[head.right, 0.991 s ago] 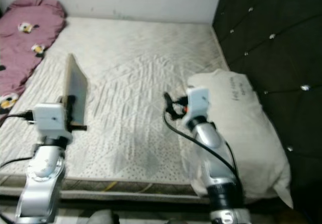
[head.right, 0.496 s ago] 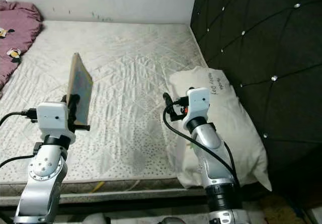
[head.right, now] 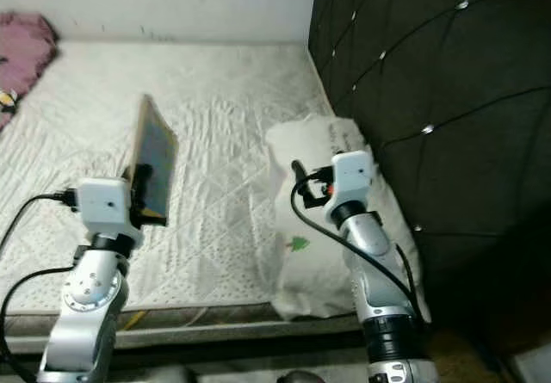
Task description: Clean up the room
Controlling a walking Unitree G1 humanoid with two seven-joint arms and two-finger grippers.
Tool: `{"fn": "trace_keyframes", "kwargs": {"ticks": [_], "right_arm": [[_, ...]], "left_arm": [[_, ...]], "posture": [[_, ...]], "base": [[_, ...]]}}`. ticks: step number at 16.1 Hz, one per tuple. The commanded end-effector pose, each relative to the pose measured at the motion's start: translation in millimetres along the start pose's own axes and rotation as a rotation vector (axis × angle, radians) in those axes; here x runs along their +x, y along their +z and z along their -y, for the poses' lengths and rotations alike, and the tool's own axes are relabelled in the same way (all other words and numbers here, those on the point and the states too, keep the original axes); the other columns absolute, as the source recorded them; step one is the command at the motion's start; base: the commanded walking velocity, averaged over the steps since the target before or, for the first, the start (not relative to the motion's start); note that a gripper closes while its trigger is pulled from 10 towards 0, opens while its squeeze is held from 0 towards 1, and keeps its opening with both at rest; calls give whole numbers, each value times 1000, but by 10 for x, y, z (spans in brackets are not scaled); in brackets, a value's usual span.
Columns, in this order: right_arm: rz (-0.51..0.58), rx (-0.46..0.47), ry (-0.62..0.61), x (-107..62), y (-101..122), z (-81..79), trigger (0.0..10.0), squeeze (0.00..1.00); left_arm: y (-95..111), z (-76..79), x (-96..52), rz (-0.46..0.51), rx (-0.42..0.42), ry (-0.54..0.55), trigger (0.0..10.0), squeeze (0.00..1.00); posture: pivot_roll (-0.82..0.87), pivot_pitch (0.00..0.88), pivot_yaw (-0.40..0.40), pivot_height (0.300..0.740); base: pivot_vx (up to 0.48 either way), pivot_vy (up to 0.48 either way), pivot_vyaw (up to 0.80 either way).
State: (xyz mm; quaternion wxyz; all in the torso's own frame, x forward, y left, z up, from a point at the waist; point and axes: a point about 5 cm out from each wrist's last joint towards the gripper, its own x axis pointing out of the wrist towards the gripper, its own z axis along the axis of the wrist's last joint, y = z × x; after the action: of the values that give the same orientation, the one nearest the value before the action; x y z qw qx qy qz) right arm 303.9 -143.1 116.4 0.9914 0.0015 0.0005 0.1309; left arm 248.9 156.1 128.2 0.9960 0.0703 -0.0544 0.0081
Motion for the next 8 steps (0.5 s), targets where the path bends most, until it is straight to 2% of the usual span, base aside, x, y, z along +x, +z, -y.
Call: {"fn": "trace_keyframes", "kwargs": {"ticks": [1, 4, 6, 8], "right_arm": [[8, 0, 14, 23, 26, -40, 10000, 0], [5, -2, 9, 1, 13, -30, 10000, 0], [4, -2, 3, -19, 7, -16, 10000, 0], [-5, 4, -10, -55, -24, 1, 10000, 0]], "left_arm": [[65, -96, 7, 32, 18, 46, 10000, 0], [-54, -243, -34, -40, -47, 121, 10000, 0], [-99, -286, -74, -95, 0, 151, 10000, 0], [-142, -308, -179, -112, -19, 121, 10000, 0]], "posture": [[-28, 0, -19, 740], [-31, 0, -6, 740], [-31, 0, -3, 740], [-22, 0, 5, 740]], "base": [[0, 0, 0], [0, 0, 0], [0, 0, 0], [0, 0, 0]]}}
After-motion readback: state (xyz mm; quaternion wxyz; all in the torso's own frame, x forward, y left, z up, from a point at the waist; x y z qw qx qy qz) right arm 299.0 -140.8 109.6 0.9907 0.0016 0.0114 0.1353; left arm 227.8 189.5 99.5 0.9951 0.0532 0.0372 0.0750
